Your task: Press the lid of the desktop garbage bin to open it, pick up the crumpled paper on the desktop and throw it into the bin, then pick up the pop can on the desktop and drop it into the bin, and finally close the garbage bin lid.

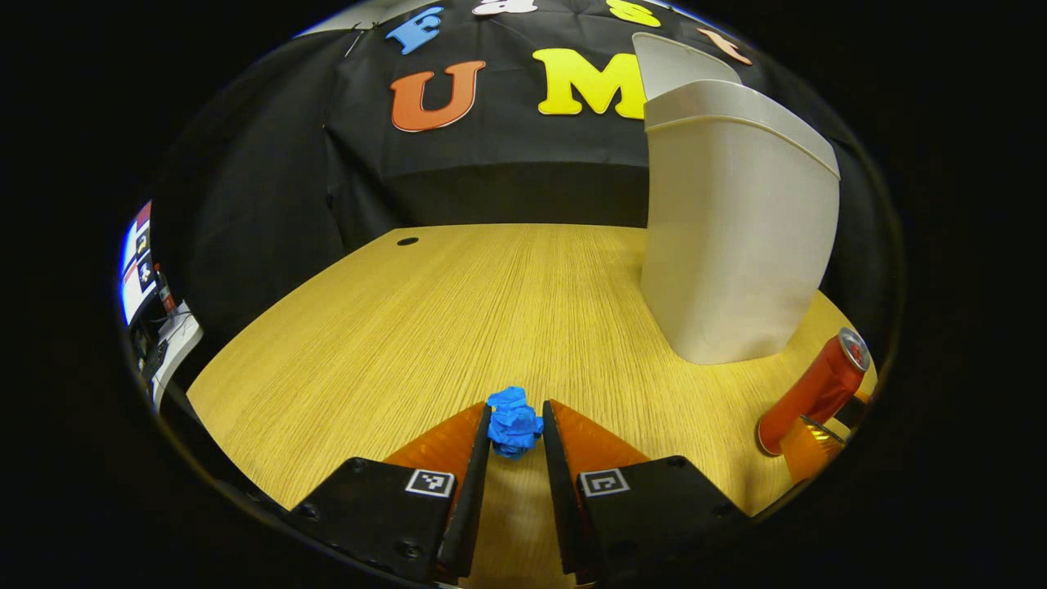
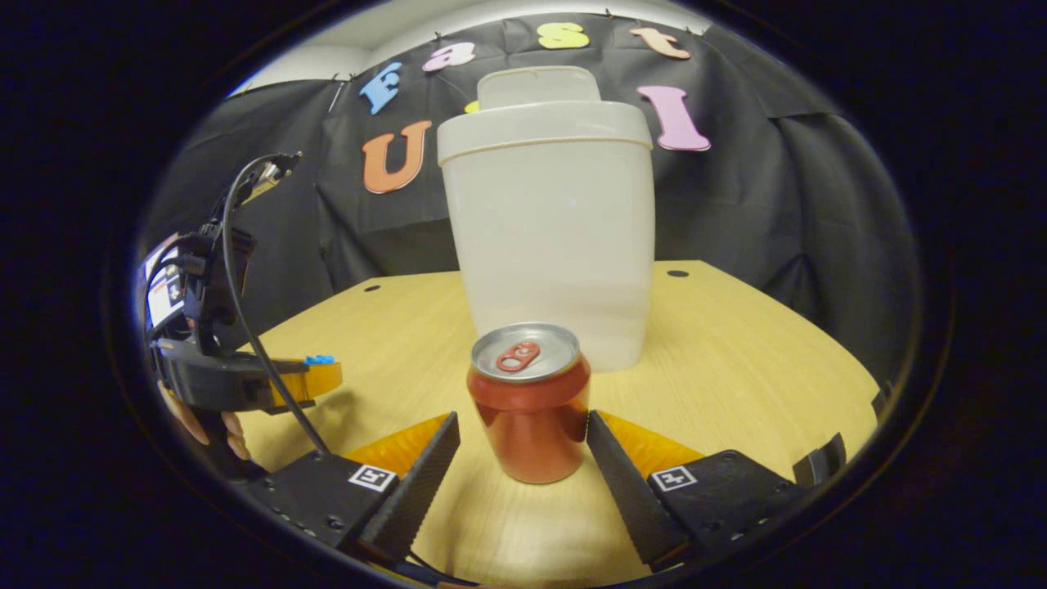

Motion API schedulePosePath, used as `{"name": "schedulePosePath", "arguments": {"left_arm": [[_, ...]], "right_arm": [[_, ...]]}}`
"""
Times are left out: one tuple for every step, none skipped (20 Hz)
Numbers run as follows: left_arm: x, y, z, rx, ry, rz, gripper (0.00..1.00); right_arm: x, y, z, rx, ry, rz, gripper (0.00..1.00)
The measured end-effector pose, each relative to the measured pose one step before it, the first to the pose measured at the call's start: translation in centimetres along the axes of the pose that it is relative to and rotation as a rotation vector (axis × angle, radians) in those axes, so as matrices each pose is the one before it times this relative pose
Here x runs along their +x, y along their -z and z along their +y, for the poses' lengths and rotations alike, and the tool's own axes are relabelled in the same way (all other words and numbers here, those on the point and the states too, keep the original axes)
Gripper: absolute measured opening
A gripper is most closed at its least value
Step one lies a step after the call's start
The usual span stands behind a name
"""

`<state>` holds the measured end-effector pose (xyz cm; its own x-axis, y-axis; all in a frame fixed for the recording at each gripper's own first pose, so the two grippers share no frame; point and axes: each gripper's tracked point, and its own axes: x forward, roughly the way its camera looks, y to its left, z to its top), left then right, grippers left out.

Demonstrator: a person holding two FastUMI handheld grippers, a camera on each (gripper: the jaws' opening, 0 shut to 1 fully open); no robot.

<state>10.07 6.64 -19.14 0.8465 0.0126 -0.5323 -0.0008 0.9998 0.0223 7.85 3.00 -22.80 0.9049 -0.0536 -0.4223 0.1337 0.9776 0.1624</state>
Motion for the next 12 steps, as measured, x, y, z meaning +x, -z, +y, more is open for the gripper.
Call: {"name": "schedulePosePath", "arguments": {"left_arm": [[0.014, 0.032, -0.039, 0.00112, -0.00183, 0.00078, 0.42], [0.005, 0.027, -0.19, -0.00057, 0.012, 0.00192, 0.42], [-0.048, -0.037, -0.256, 0.00945, 0.00613, 0.0002, 0.41], [0.054, 0.039, -0.172, 0.01392, -0.00114, -0.00159, 0.41], [0.064, -0.073, -0.186, 0.01114, -0.0022, -0.00447, 0.42], [0.028, -0.063, -0.324, 0.00521, 0.00512, -0.0035, 0.42], [-0.002, 0.098, -0.285, -0.00257, 0.00791, 0.00044, 0.42], [0.004, 0.065, -0.194, -0.00432, 0.00631, 0.00395, 0.42], [-0.218, -0.03, -0.117, -0.00282, 0.00339, 0.00003, 0.42], [-0.186, -0.12, 0.11, -0.00135, -0.00309, -0.00487, 0.42], [-0.154, -0.282, 0.144, 0.00269, -0.00399, -0.00934, 0.42], [-0.215, -0.453, 0.092, -0.00101, -0.00497, -0.01277, 0.42]], "right_arm": [[0.099, -0.147, 0.12, -0.00235, -0.00702, -0.00279, 0.97], [0.34, -0.288, -0.584, -0.01071, 0.02374, -0.01425, 0.92], [0.345, -0.291, -1.048, -0.02044, 0.04903, -0.01684, 0.92], [0.289, -0.042, -1.018, -0.00943, 0.03715, -0.00648, 0.87], [0.173, -0.179, -0.175, 0.01402, -0.00339, -0.00145, 0.84], [0.05, 0.071, 0.018, 0.01607, -0.00943, 0.00135, 0.83], [-0.121, -0.1, -0.11, 0.0087, -0.00068, 0.00323, 0.82], [-0.169, -0.056, -0.067, 0.00237, -0.00421, -0.00016, 0.81], [-0.126, -0.073, 0.003, -0.00278, -0.00386, 0.00244, 0.8], [-0.168, -0.008, -0.098, -0.00026, -0.00156, 0.00129, 0.8], [-0.299, -0.349, -0.125, 0.00391, -0.00293, -0.00374, 0.8], [-0.477, -0.484, -0.145, 0.00417, -0.00315, -0.00518, 0.8]]}}
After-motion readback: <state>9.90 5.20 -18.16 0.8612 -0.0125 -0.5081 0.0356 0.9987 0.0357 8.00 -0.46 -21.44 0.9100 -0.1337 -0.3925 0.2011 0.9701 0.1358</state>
